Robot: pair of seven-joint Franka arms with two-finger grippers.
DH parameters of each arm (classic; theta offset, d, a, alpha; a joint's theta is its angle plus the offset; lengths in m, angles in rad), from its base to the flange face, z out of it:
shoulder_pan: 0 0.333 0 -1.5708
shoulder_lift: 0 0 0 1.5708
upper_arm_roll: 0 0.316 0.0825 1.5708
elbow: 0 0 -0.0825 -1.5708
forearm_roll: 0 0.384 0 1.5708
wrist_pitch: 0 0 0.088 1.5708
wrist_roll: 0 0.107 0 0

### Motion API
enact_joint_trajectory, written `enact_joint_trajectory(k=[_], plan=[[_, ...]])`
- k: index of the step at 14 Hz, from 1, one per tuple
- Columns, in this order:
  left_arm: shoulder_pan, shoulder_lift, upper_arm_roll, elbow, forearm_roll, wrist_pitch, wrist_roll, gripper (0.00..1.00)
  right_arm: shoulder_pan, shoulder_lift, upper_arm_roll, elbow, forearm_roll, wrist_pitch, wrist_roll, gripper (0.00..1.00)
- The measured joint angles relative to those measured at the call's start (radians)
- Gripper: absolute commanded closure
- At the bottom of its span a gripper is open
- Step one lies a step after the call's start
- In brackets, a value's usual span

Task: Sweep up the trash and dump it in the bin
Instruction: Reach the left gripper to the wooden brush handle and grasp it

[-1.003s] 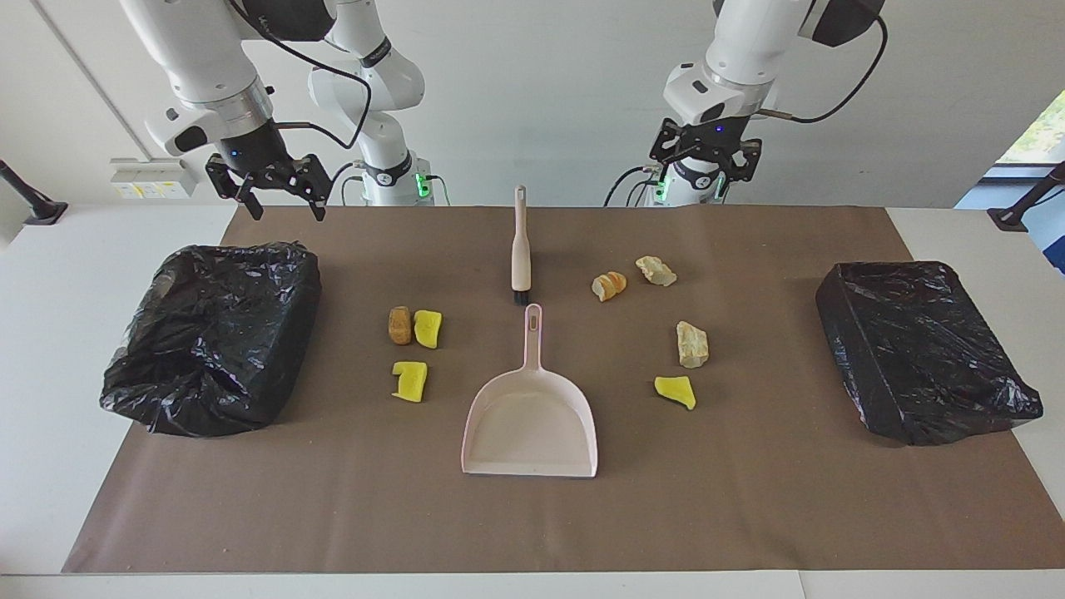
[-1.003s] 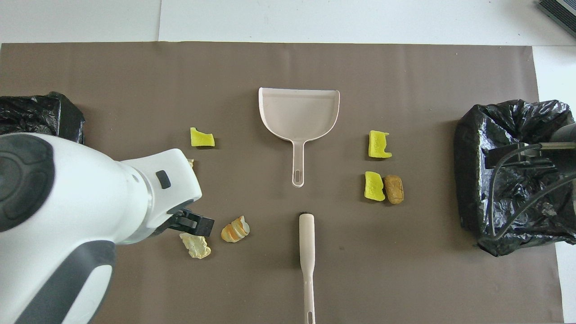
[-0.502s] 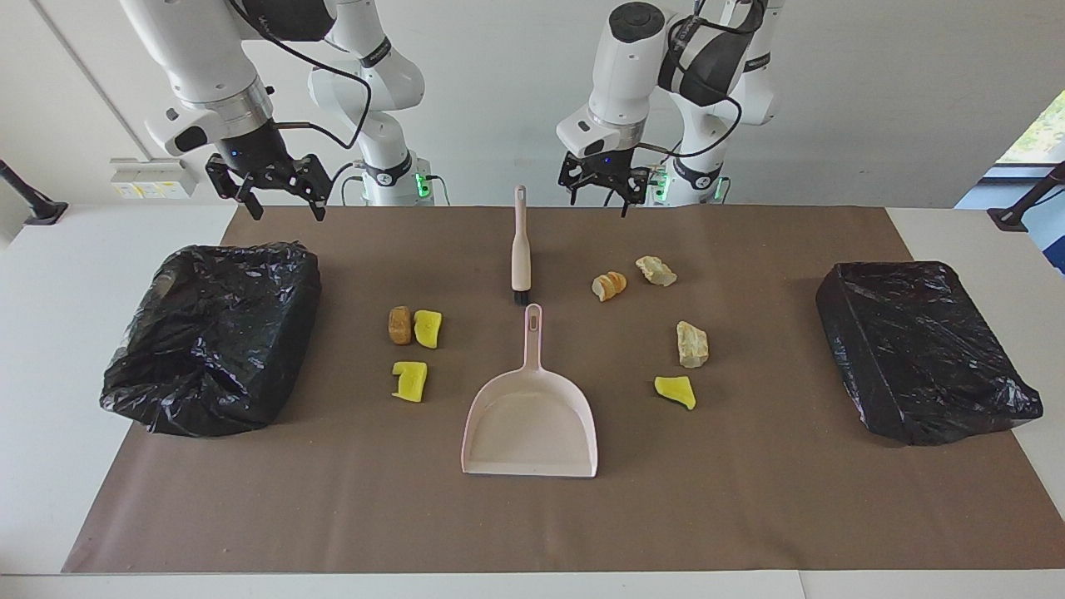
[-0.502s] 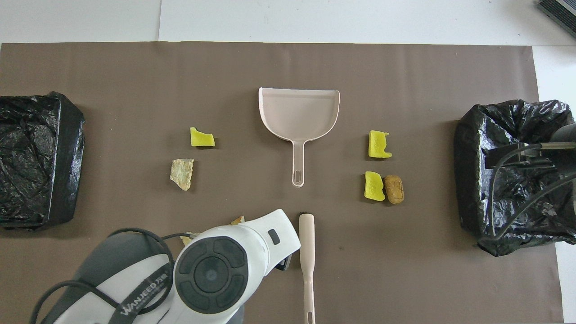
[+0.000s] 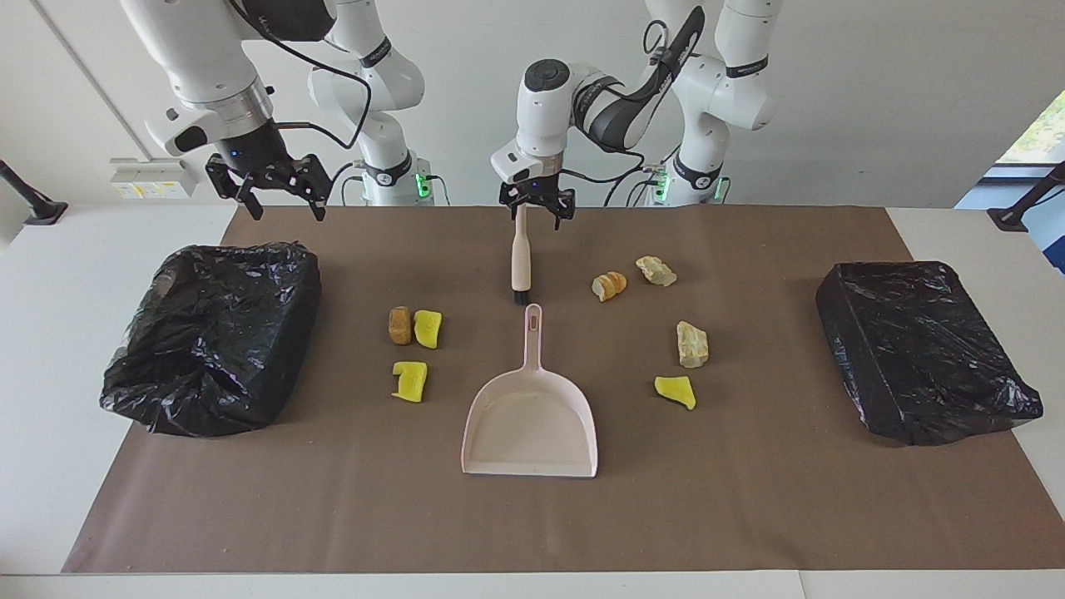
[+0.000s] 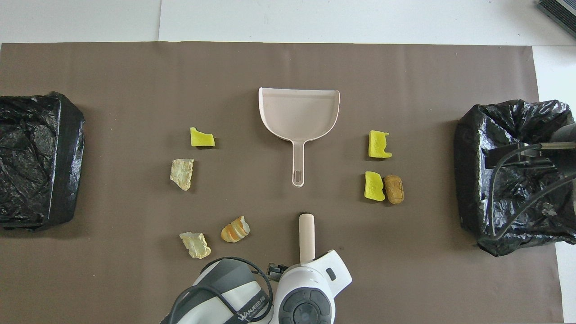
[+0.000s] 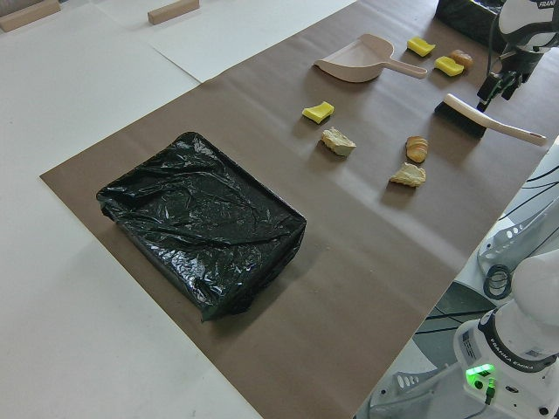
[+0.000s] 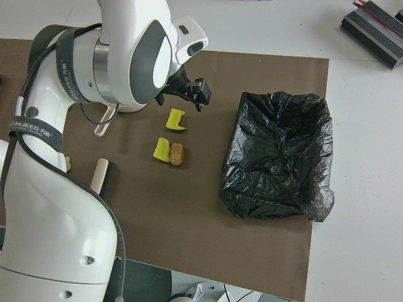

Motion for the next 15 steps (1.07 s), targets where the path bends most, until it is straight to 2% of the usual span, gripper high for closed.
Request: enact_joint_trajectory(k=[8, 9, 11, 14, 15], plan=[[-0.118, 0.004, 0.0, -0.08, 0.0, 0.078, -0.186, 0.0, 0.0, 0.0, 0.0, 0.0, 0.0, 0.0, 0.0, 0.0], [-0.12, 0.007, 0.0, -0.083, 0.0, 0.092, -0.19, 0.06, 0.0, 0.0, 0.0, 0.0, 0.0, 0.0, 0.0, 0.0], [-0.12, 0.008, 0.003, -0.083, 0.0, 0.098, -0.192, 0.11, 0.0, 0.0, 0.0, 0.0, 0.0, 0.0, 0.0, 0.0], [-0.12, 0.01, 0.004, -0.092, 0.0, 0.098, -0.197, 0.12, 0.0, 0.0, 0.0, 0.0, 0.0, 0.0, 0.0, 0.0], [-0.12, 0.011, 0.004, -0.097, -0.001, 0.098, -0.205, 0.3, 0.0, 0.0, 0.0, 0.0, 0.0, 0.0, 0.0, 0.0]])
